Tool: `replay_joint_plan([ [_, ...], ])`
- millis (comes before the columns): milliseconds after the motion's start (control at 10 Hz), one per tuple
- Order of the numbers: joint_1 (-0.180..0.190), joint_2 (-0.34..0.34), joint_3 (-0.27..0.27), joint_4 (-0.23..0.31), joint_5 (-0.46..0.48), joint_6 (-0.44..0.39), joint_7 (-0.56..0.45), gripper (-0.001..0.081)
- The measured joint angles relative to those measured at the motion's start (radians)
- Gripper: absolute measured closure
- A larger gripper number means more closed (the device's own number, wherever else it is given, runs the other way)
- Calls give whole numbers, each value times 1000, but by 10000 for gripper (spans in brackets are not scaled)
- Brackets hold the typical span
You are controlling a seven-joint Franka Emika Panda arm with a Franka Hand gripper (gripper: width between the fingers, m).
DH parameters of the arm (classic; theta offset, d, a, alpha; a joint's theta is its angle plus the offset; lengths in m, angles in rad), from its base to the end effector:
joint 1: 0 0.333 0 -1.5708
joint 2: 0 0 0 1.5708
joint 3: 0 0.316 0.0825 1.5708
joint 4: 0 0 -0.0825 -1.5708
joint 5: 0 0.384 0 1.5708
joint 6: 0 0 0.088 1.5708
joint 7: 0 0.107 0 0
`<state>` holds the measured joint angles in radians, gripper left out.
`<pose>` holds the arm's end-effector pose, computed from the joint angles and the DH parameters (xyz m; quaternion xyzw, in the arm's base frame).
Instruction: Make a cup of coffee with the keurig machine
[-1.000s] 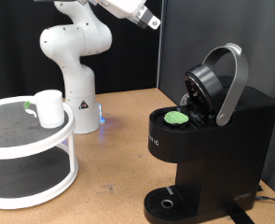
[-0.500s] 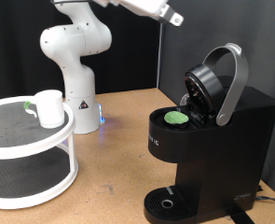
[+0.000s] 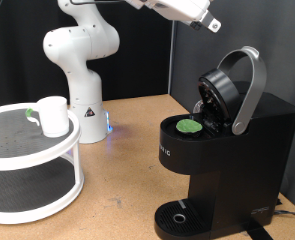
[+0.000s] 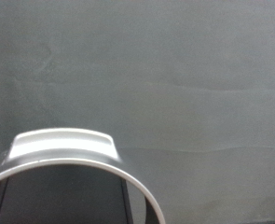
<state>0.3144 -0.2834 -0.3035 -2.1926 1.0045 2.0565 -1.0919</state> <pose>0.4932 0.0392 0.5373 -0.8306 -0.2844 -0.2864 0.3837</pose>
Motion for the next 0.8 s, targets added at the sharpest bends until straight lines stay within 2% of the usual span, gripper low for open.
replay_joint_plan([
  [300,2,4,35,17,-66,3,62,3],
  [800,25,31,109,69,-51,29,93,3],
])
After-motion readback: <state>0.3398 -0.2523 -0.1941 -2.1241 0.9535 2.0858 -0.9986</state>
